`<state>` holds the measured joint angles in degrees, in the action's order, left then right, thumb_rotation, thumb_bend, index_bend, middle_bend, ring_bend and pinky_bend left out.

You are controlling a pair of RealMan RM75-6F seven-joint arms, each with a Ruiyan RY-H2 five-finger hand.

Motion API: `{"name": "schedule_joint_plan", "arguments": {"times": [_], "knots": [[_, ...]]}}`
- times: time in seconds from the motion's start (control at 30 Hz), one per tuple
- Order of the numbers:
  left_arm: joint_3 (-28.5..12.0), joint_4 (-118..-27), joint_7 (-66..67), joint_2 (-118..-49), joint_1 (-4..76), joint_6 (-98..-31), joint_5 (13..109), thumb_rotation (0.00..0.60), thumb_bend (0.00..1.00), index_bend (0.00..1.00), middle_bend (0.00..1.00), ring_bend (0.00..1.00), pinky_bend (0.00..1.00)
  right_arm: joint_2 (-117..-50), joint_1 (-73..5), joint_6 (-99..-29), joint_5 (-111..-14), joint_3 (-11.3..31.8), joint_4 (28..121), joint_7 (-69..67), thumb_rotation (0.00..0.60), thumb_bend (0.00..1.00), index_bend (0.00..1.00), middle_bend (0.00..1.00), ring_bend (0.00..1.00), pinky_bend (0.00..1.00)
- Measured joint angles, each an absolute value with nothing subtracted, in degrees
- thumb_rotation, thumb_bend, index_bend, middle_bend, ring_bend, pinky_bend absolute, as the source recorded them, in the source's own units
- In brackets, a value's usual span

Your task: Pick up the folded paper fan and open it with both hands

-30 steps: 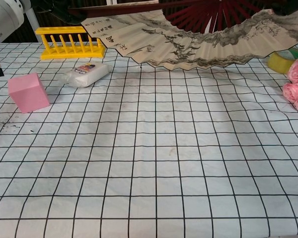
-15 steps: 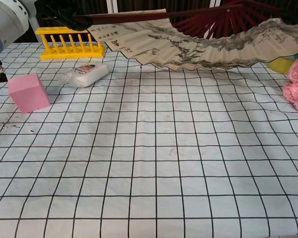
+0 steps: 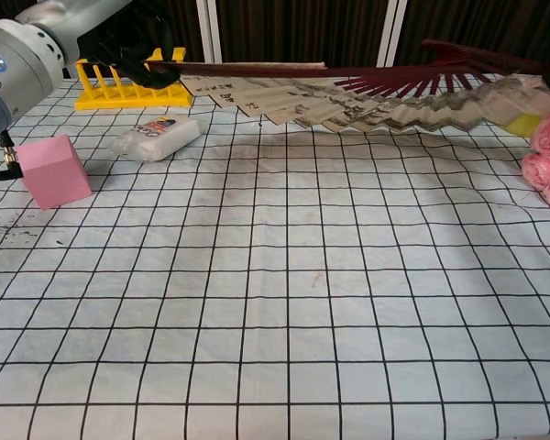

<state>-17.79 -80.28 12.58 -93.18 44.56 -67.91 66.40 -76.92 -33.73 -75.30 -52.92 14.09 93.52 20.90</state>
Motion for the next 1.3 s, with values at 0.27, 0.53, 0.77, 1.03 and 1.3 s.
{"name": "schedule_joint_plan", "arguments": {"times": [0.27, 0.53, 0.77, 1.03, 1.3], "knots": [[-16.13, -81.72, 13.34, -93.49, 43.23, -68.34, 66.71, 0.6, 0.42, 0.76, 0.97, 0.97, 0.92, -75.94, -31.97, -74.26, -50.34, 11.55, 97.31, 25.82, 0.6, 0.11, 0.0, 0.89, 0.97, 0.89], [-14.35, -81.59, 14.09, -93.47, 42.05, -68.11, 67.09, 0.6, 0.42, 0.76, 0.97, 0.97, 0.92, -75.04, -30.52, -74.05, -49.54, 9.15, 99.69, 29.57, 0.6, 0.06, 0.0, 0.83, 0.92, 0.85], [-12.59, -81.86, 15.78, -92.85, 40.84, -67.2, 66.65, 0.6, 0.16, 0.61, 0.92, 0.95, 0.91, -73.39, -30.05, -72.39, -47.53, 7.68, 101.52, 32.48, 0.6, 0.03, 0.0, 0.79, 0.89, 0.82], [-10.2, -85.05, 18.57, -89.21, 39.96, -65.26, 66.88, 0.6, 0.0, 0.27, 0.83, 0.88, 0.88, -73.02, -28.91, -73.28, -49.54, 7.64, 102.33, 31.03, 0.6, 0.03, 0.0, 0.8, 0.89, 0.82], [-8.27, -90.02, 21.3, -83.96, 38.14, -64.23, 65.74, 0.6, 0.0, 0.22, 0.77, 0.81, 0.78, -72.15, -27.62, -74.32, -51.68, 7.24, 104.04, 30.15, 0.6, 0.03, 0.0, 0.79, 0.87, 0.82]]}}
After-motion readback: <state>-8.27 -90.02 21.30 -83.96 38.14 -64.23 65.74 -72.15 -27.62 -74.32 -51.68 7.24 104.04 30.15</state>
